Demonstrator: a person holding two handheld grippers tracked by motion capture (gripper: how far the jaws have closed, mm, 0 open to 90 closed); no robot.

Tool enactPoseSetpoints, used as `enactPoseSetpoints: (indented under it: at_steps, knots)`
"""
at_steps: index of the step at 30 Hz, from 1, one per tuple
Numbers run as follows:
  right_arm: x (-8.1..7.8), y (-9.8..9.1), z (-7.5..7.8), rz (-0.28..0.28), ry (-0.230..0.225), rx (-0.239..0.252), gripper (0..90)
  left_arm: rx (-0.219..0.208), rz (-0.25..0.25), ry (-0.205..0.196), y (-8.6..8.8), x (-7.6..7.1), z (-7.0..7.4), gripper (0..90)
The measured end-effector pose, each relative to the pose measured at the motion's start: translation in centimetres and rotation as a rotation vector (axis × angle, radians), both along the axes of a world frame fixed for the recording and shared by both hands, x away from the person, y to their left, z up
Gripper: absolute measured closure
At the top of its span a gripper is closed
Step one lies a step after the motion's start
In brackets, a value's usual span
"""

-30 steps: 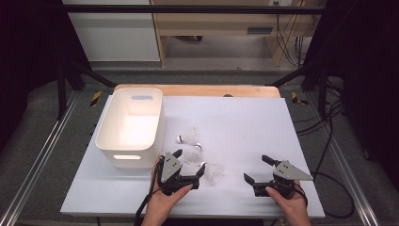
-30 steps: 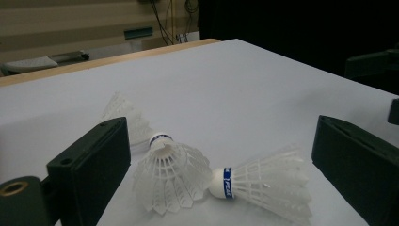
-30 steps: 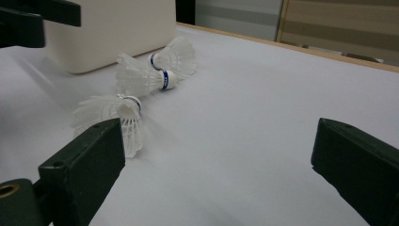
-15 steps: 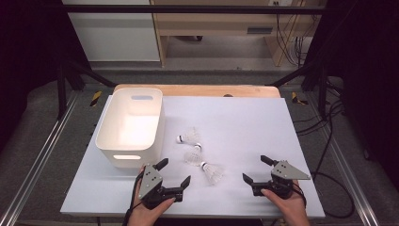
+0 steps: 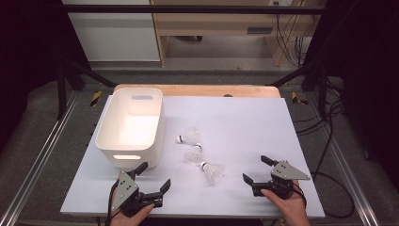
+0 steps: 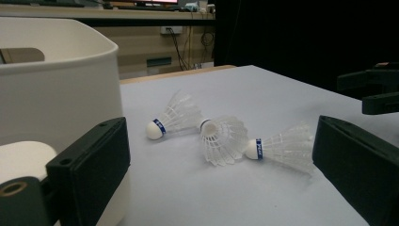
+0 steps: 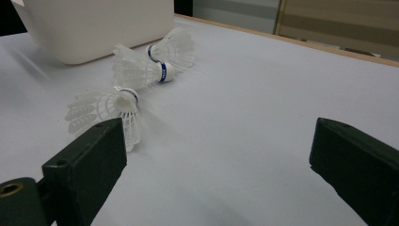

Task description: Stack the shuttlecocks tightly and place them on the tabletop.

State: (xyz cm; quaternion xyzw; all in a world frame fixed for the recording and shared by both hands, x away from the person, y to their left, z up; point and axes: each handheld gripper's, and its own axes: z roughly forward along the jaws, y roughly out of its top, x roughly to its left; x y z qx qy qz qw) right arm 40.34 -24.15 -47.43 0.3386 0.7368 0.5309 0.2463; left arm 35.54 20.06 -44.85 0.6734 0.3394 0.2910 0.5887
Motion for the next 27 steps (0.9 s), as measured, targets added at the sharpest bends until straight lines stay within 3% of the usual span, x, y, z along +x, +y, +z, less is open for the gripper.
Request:
enactPoseSetpoints:
  at_steps: [8, 13, 18, 27]
  knots:
    - [0.2, 0.2, 0.0, -0.007, 0.002, -0.009, 5.5, -0.024, 0.063, -0.039, 2.4, 0.3, -0.3, 3.8]
    - [0.1, 0.4, 0.0, -0.002, 0.0, -0.014, 5.8, -0.009, 0.1, -0.06, 3.9, 0.4, -0.3, 3.8]
    - [0.2, 0.4, -0.1, 0.001, 0.009, -0.012, 6.3, -0.02, 0.138, -0.063, 5.4, 0.5, -0.6, 3.5]
    - [0.1, 0.4, -0.1, 0.008, 0.026, -0.009, 7.1, -0.016, 0.145, -0.076, 6.0, 0.6, -0.9, 2.6]
